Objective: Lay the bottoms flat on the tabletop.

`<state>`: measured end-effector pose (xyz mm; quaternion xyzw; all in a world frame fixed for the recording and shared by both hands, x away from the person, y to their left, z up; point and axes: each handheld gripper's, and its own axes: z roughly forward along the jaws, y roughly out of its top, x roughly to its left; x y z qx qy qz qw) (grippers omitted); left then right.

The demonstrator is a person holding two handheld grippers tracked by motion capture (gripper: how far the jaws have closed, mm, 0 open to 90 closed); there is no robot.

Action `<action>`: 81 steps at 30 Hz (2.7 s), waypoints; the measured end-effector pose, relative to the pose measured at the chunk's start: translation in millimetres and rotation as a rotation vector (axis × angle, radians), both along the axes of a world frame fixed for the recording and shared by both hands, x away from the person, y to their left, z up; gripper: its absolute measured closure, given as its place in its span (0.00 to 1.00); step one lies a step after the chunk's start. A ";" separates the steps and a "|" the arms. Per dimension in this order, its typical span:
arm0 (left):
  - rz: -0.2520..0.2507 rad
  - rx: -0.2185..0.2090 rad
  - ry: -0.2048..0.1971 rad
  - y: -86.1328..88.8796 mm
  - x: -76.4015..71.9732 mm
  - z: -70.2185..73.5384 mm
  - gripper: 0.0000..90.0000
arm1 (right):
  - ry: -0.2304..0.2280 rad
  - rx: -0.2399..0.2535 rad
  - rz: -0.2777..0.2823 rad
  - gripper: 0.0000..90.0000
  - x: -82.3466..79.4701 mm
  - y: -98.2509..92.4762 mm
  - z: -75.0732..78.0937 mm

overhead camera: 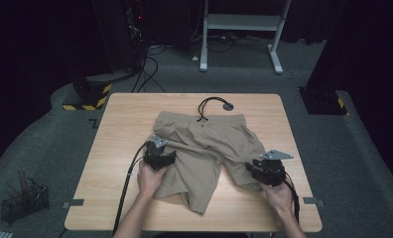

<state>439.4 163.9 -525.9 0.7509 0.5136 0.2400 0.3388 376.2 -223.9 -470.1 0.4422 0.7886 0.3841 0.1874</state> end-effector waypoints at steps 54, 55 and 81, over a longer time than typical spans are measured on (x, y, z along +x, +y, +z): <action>0.008 0.003 -0.001 -0.7 -1.2 0.0 0.40 | -0.040 -0.001 0.116 0.80 -63.3 3.5 -21.1; 0.008 0.003 -0.001 -0.7 -1.2 0.0 0.40 | -0.040 -0.001 0.116 0.80 -63.3 3.5 -21.1; 0.007 0.005 0.000 -0.6 -1.4 0.1 0.40 | -0.091 0.072 0.062 0.99 61.9 27.2 41.7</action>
